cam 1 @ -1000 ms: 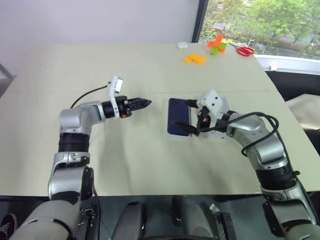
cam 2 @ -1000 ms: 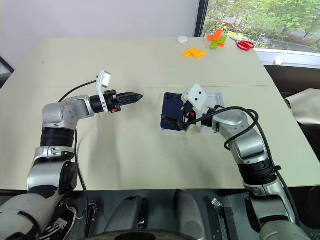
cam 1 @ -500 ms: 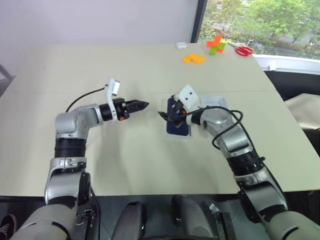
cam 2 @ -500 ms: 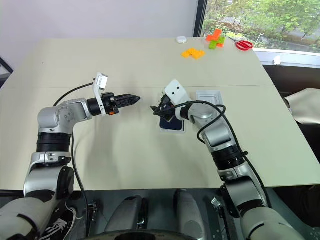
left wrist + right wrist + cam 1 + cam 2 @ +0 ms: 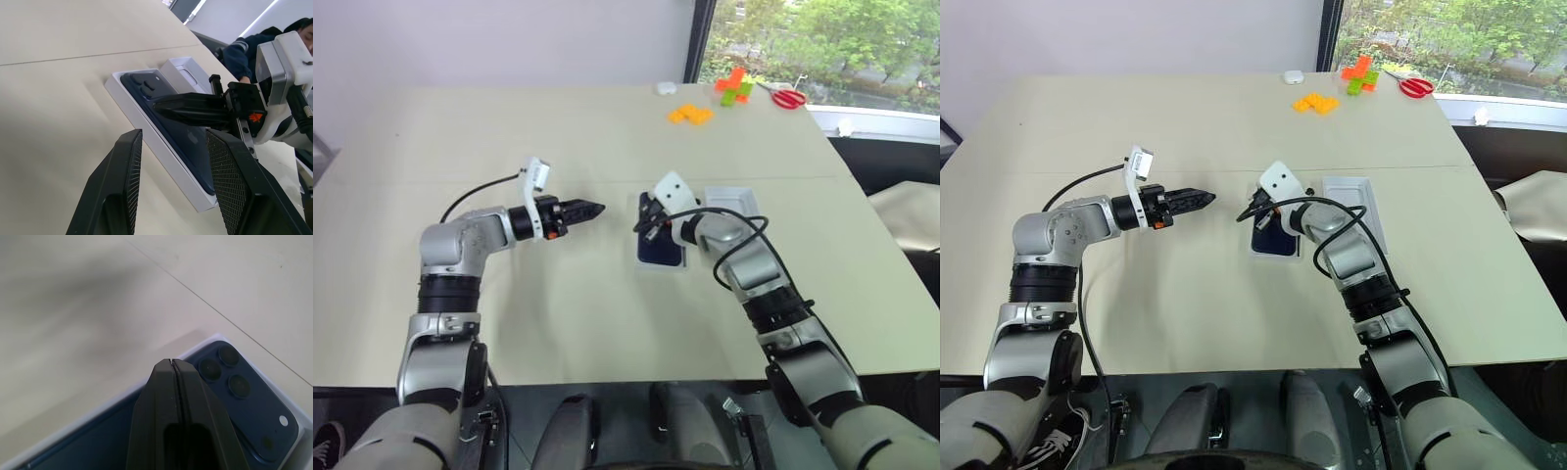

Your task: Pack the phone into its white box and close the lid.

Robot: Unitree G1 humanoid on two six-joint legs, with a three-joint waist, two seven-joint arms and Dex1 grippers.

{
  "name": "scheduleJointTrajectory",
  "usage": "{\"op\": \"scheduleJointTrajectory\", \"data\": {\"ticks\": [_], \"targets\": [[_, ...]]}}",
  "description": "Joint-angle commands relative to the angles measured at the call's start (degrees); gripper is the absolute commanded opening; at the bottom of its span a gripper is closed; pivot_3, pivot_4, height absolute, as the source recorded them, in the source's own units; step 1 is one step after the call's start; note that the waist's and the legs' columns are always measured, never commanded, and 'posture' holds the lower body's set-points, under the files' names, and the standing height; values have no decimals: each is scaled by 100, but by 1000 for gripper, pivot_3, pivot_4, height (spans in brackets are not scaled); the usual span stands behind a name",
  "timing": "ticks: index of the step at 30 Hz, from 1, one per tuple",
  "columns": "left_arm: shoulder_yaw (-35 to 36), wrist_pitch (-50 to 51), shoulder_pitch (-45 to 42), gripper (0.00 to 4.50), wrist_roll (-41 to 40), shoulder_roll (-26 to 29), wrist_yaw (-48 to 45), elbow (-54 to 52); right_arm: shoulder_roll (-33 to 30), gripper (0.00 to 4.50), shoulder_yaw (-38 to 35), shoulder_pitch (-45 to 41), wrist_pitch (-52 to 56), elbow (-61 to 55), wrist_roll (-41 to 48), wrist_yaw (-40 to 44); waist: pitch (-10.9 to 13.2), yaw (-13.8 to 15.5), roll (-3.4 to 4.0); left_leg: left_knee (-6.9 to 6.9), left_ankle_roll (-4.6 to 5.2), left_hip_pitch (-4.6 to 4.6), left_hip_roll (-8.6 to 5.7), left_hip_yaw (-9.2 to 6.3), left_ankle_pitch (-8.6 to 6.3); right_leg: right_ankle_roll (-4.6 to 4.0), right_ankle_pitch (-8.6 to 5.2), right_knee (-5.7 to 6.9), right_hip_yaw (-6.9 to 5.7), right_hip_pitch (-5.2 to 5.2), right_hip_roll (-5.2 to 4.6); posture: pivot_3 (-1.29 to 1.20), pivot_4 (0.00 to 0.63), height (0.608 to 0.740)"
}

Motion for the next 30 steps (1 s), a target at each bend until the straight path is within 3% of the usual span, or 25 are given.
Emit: {"op": "scheduleJointTrajectory", "data": {"ticks": [1,14,19,30], "targets": [[27,-61,-79,2133,-111,97,15,-94,-76,47,23,34,-12,-233,-62,137,0,1,0,0,0,-1,0,0,0,0,0,0,0,0,0,0,150,740],[12,-94,-193,2133,-148,53,133,-46,-602,47,73,379,2,-560,-299,453,-1,10,0,1,-2,6,0,-2,2,0,0,0,-2,7,3,0,150,740],[15,-104,-230,2133,-156,44,130,2,27,47,-385,-115,311,-668,250,281,-1,-24,0,1,-9,5,2,-2,6,-2,1,1,0,5,6,0,150,740],[-3,-146,-173,2133,-191,60,169,-79,322,47,199,-576,-389,464,-483,-9,0,1,1,-1,-10,-2,-1,-4,6,-6,4,-2,-3,0,0,0,150,740]]}}
